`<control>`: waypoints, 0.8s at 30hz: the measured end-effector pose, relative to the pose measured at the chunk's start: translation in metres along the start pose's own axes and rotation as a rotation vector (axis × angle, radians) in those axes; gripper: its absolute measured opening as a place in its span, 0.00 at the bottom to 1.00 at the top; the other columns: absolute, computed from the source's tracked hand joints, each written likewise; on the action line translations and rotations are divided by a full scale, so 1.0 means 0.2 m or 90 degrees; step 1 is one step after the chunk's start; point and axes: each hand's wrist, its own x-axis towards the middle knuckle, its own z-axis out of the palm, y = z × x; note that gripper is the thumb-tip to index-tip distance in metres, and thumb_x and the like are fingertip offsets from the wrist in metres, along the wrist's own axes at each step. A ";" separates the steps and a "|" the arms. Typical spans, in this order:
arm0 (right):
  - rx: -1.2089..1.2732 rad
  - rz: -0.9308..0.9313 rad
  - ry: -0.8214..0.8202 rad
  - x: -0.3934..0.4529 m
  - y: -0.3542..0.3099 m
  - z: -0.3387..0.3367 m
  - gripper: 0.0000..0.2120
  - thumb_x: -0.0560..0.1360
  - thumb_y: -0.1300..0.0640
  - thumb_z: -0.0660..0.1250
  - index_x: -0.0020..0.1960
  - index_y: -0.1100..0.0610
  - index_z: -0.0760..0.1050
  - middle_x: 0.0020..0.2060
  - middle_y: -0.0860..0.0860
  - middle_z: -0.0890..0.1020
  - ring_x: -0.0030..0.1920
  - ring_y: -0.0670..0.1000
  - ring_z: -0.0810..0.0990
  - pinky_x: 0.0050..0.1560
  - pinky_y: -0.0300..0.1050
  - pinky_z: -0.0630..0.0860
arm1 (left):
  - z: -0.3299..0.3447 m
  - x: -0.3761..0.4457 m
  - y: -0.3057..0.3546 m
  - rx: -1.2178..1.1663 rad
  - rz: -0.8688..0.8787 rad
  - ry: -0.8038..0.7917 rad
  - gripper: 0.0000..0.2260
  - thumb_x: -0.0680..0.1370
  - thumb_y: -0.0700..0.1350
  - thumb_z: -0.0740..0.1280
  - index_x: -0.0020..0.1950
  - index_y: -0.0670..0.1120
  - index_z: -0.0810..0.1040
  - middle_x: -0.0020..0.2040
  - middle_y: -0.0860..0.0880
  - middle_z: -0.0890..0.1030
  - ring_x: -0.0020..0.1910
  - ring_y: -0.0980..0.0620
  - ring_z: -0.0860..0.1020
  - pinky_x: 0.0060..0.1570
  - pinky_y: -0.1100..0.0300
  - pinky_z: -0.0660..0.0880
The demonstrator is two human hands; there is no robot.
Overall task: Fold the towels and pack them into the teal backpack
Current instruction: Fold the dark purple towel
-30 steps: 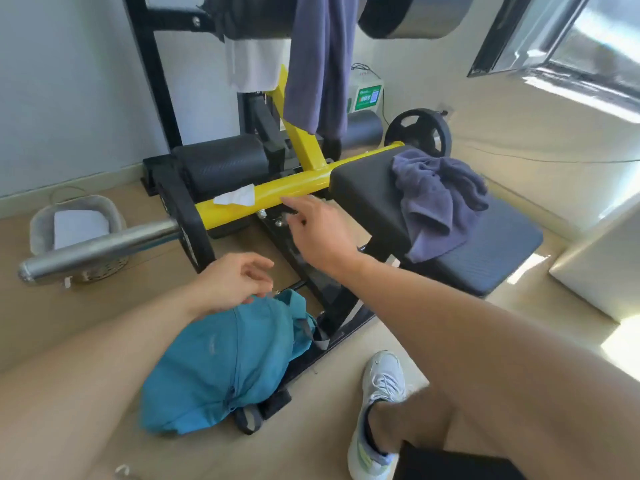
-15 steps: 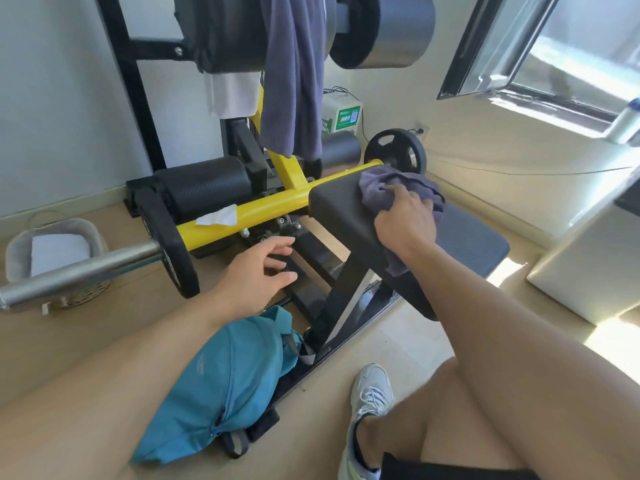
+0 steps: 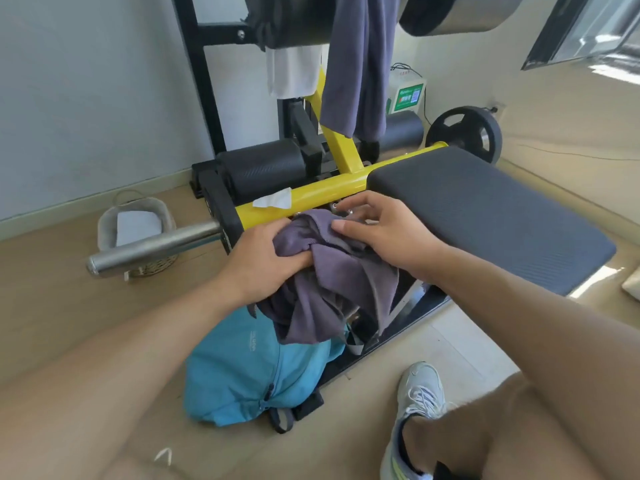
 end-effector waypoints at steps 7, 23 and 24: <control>-0.119 -0.039 -0.135 0.02 0.07 0.03 0.25 0.69 0.47 0.80 0.64 0.45 0.77 0.55 0.42 0.81 0.56 0.43 0.82 0.59 0.49 0.82 | -0.07 -0.05 -0.11 -0.016 -0.086 -0.019 0.06 0.74 0.49 0.76 0.48 0.53 0.82 0.43 0.57 0.86 0.42 0.64 0.82 0.40 0.69 0.74; 0.102 -0.083 0.000 0.05 -0.01 0.15 0.07 0.81 0.58 0.68 0.46 0.54 0.83 0.41 0.50 0.86 0.46 0.50 0.85 0.54 0.56 0.83 | -0.06 -0.07 -0.09 -0.136 -0.129 -0.108 0.29 0.61 0.67 0.77 0.54 0.52 0.78 0.48 0.55 0.86 0.53 0.52 0.84 0.63 0.44 0.77; 0.098 -0.082 -0.014 0.04 -0.02 0.16 0.06 0.80 0.59 0.69 0.46 0.54 0.83 0.41 0.49 0.86 0.45 0.47 0.85 0.53 0.53 0.82 | -0.05 -0.07 -0.08 -0.130 -0.116 -0.100 0.27 0.62 0.66 0.76 0.54 0.54 0.80 0.49 0.55 0.86 0.53 0.52 0.84 0.63 0.44 0.77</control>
